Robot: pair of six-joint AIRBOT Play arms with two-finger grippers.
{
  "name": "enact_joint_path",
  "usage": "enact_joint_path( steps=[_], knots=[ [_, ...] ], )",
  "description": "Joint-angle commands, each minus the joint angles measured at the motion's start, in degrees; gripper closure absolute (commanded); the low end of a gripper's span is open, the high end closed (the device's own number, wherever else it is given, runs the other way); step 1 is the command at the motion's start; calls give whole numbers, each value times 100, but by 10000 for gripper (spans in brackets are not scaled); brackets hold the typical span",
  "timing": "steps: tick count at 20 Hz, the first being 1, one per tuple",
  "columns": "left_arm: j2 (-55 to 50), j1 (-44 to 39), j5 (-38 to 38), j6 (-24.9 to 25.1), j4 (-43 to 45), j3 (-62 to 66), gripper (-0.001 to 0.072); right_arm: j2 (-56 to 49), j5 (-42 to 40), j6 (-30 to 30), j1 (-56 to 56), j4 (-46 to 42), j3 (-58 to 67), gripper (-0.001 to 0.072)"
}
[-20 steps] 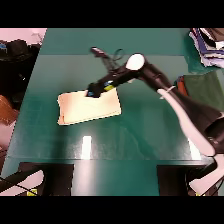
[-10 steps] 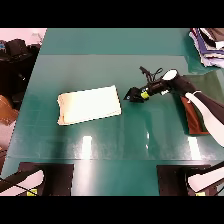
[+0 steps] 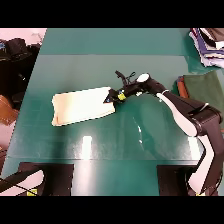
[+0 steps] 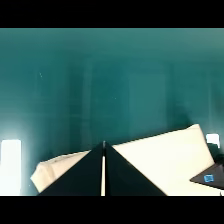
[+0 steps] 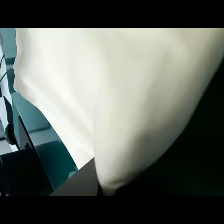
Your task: Fold the shirts.
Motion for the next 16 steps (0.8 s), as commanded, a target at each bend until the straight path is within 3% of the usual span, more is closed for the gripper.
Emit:
enact_joint_path(
  steps=[1,5,11,16],
  knots=[
    [4,-103,-55,0,13,2,681,-98,33,-7,111,-586,636,694],
    [4,-684,103,2,44,2,681,605,-310,494,-643,-1416,708,694],
    [4,-1421,205,149,44,2,680,1991,-170,1377,-2968,-2671,702,694],
    [4,-1495,208,146,26,2,680,2673,-284,1952,-4981,-2905,702,694]
  ],
)
